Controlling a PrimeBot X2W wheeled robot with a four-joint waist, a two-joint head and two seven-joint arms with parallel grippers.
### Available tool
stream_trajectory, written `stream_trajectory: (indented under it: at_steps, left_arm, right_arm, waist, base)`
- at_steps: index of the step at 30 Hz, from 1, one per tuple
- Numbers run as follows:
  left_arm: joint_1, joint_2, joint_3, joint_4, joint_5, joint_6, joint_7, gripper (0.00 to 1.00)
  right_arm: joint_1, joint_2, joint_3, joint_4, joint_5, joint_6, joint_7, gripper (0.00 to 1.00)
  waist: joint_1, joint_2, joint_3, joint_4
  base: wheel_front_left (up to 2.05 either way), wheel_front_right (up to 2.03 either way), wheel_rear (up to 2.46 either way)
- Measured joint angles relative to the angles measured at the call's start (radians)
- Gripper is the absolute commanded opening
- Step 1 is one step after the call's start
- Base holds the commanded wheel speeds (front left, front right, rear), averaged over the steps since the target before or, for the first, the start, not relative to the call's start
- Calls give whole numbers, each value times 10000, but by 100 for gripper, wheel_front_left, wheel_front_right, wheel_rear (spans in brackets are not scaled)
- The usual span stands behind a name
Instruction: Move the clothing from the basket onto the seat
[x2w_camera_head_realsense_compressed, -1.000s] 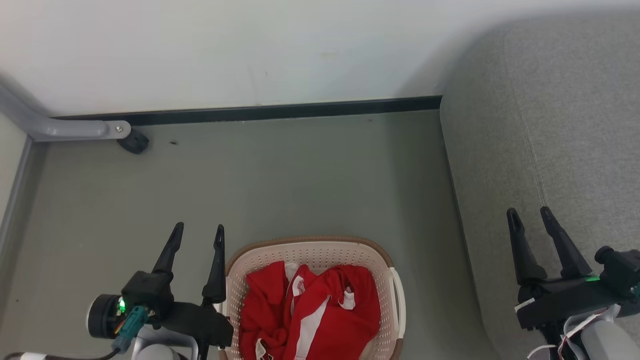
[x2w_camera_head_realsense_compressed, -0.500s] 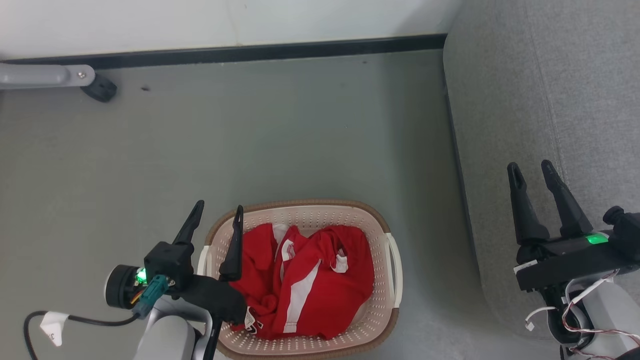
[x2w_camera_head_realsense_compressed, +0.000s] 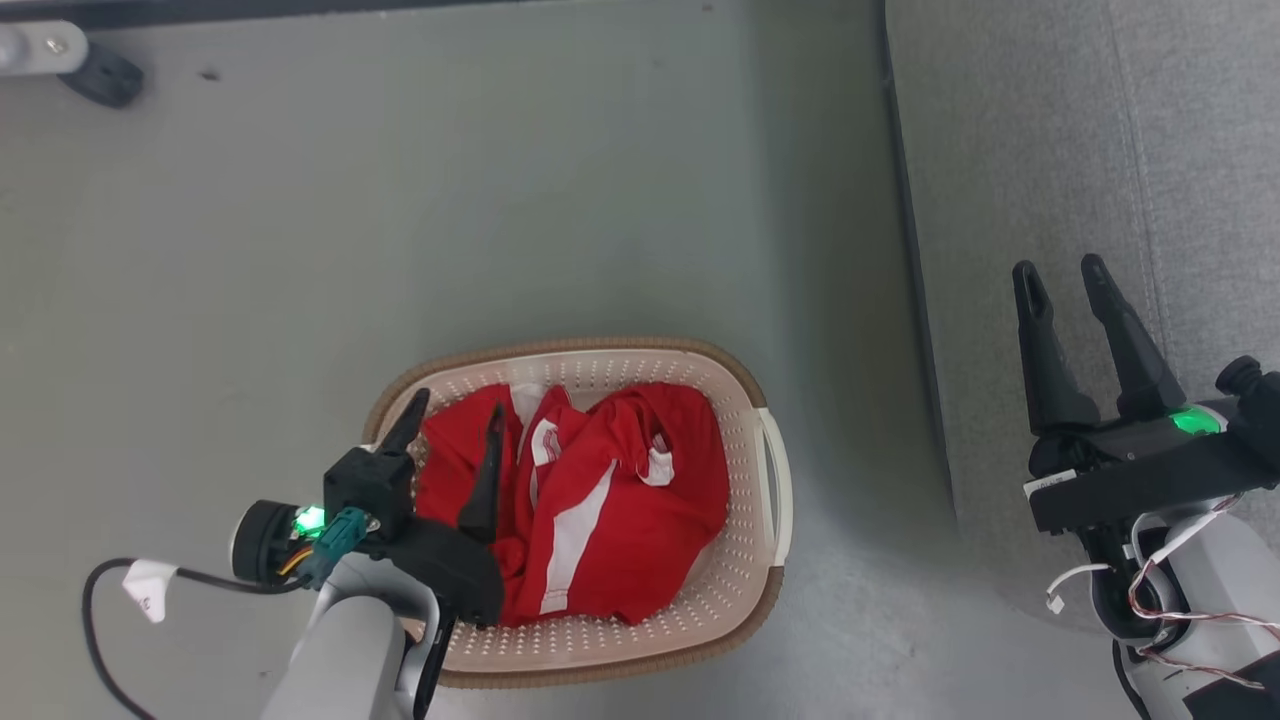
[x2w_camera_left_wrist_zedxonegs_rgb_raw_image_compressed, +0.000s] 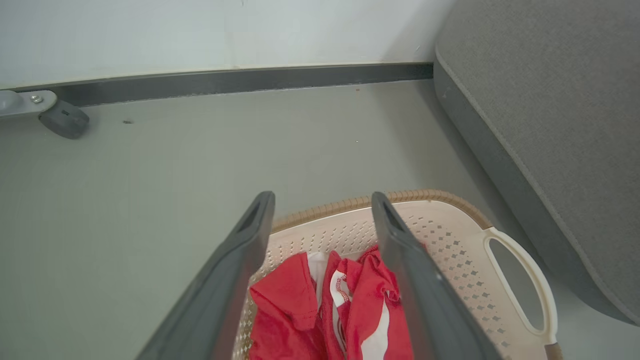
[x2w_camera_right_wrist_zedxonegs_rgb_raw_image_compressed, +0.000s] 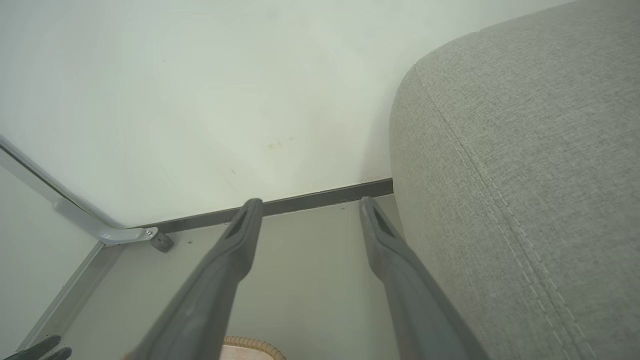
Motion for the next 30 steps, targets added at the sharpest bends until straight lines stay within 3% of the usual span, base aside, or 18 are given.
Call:
stream_trajectory:
  at_steps: [30]
  left_arm:
    - [-2170,2,-1795,2819,-1429,282,468,100]
  right_arm:
    - [-1418,-144,757,-727,213,0,-75,100]
  waist:
    - [-1,-1,2234,-842]
  base:
    - [0,0,0]
